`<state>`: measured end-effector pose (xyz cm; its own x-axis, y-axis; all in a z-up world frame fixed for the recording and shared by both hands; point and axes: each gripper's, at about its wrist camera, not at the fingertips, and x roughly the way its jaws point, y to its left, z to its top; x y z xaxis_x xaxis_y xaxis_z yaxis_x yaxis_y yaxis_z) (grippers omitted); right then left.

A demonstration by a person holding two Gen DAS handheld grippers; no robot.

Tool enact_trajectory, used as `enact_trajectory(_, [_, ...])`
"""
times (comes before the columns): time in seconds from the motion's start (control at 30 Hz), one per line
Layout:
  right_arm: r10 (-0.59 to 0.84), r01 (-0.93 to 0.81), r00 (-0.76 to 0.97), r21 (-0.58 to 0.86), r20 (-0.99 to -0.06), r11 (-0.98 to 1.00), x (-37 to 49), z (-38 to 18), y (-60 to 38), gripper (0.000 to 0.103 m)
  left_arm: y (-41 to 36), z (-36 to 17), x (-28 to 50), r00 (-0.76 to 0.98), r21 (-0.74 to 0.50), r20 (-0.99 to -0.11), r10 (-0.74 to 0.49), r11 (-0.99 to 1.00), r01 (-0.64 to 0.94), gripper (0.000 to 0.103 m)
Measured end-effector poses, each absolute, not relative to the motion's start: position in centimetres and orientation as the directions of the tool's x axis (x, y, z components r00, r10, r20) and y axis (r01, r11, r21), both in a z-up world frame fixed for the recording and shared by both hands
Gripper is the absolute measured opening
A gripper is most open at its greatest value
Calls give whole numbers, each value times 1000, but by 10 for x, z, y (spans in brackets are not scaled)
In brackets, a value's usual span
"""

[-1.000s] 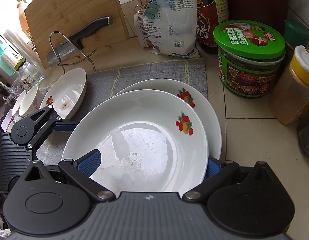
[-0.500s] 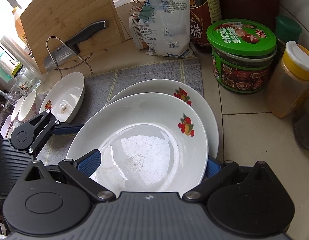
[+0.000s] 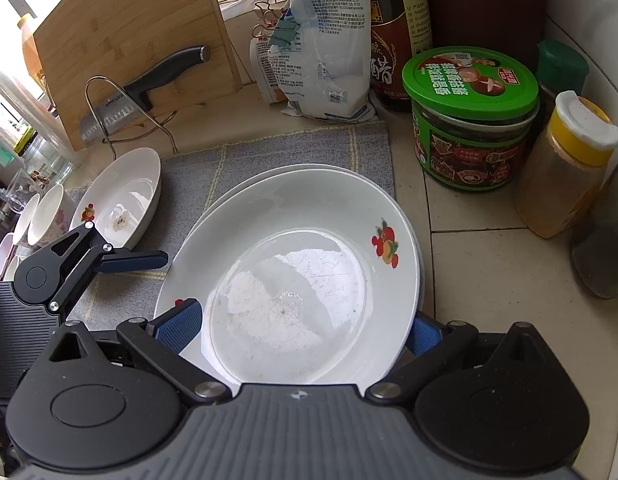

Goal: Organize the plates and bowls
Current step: 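Lower the held plates onto the plate by the jar and open both grippers, then move both grippers to the brown-stained white plate by the knife stand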

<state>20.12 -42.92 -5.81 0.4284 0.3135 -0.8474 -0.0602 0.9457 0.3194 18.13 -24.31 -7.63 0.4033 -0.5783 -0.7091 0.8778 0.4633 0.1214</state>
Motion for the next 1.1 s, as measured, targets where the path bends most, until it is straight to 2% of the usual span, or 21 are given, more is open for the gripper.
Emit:
enact_trajectory(0.53, [212,-75,430,199,-877,977,189,-58,-418,103,-237,-70,174,435,126,-692,-577,497,859,102])
enact_trajectory(0.83, [180,-100,503,150,-846,984,170,-47,-412,103,-216,-51,161,506,109,-654,-562,592,798,102])
enact_trajectory(1.1, [251,-161,540,194,-803,968,158,-40,-391,103,-175,-40,150,609,77,-665,-433,771,632,102])
